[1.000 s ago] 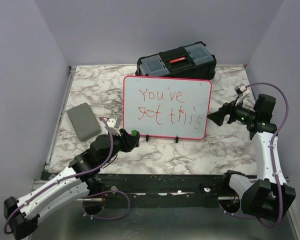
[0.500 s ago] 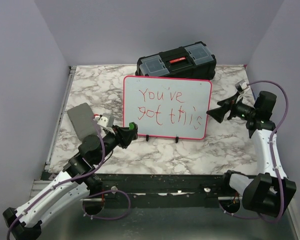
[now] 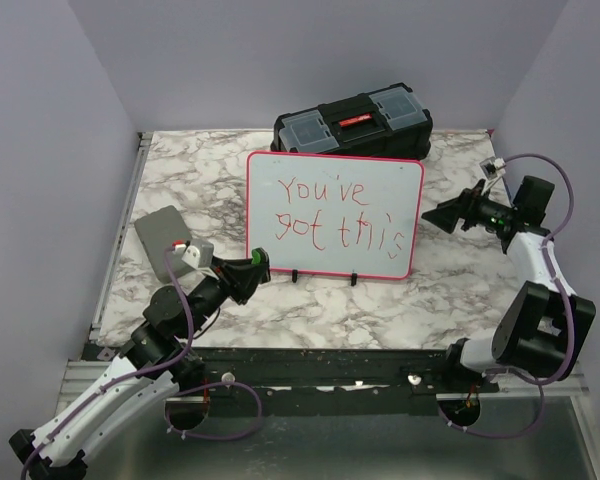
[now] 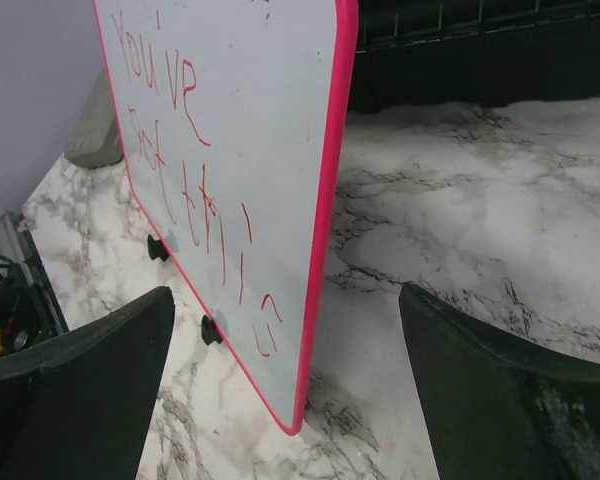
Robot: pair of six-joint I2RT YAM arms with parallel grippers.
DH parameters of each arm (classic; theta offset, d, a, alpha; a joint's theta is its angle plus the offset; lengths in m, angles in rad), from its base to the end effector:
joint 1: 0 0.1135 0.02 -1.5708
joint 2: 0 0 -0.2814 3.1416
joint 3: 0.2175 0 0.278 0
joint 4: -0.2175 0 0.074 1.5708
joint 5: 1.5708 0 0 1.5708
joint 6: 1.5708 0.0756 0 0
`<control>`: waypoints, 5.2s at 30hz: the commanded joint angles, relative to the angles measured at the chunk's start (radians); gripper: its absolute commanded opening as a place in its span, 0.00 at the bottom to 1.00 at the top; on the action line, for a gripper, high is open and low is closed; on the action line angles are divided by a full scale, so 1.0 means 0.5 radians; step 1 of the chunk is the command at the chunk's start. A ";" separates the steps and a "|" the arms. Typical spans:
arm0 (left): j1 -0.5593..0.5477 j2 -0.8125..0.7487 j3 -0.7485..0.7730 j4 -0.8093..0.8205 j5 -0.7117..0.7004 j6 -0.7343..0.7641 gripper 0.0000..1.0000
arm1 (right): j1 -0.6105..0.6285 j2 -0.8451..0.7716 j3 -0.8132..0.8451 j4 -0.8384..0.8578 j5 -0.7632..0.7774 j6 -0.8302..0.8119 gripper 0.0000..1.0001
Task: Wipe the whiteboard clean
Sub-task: Pick up the whiteboard eraser from the center of the board, then hold the whiteboard at the center of the board, then erase the whiteboard at the whiteboard stand.
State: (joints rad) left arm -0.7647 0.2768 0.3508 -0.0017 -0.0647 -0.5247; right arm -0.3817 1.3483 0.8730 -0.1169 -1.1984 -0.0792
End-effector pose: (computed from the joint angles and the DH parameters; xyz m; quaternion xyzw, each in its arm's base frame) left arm 0.1222 -0.1105 0.2811 0.0580 0.6787 -0.4222 0.5982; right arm 0.3148 -0.0505 0.2604 -0.1522 0.7605 0.3960 0.4916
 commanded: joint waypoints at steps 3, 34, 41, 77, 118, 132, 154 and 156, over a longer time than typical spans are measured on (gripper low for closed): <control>0.016 -0.022 -0.024 0.007 -0.052 -0.009 0.00 | 0.005 0.138 0.067 0.034 -0.063 -0.063 0.95; 0.017 -0.001 0.014 -0.037 0.019 -0.061 0.00 | 0.343 0.742 0.373 -0.042 -0.169 -0.063 0.49; 0.018 0.029 0.001 -0.006 0.030 -0.088 0.00 | 0.354 0.840 0.443 -0.238 -0.349 -0.232 0.32; 0.669 2.152 0.871 1.254 0.451 0.620 0.00 | 0.354 0.756 0.628 -1.062 -0.450 -1.006 0.01; 0.698 2.574 1.573 0.057 0.145 0.582 0.00 | 0.355 0.908 0.780 -1.563 -0.517 -1.455 0.01; 0.635 2.676 1.628 -0.041 0.092 0.598 0.00 | 0.355 0.740 0.596 -0.953 -0.302 -0.940 0.01; 0.446 2.793 1.774 -0.188 -0.014 0.653 0.00 | 0.358 0.521 0.334 -0.349 -0.202 -0.479 0.01; 0.437 2.790 1.762 -0.184 -0.065 0.645 0.00 | 0.357 0.525 0.334 -0.358 -0.205 -0.486 0.01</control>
State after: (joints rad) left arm -0.5030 1.6386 1.2526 -0.0525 -0.0910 -0.2020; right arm -0.2020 1.5967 1.0122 -0.3862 -1.3487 -0.2619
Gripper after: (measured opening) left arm 0.252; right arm 0.073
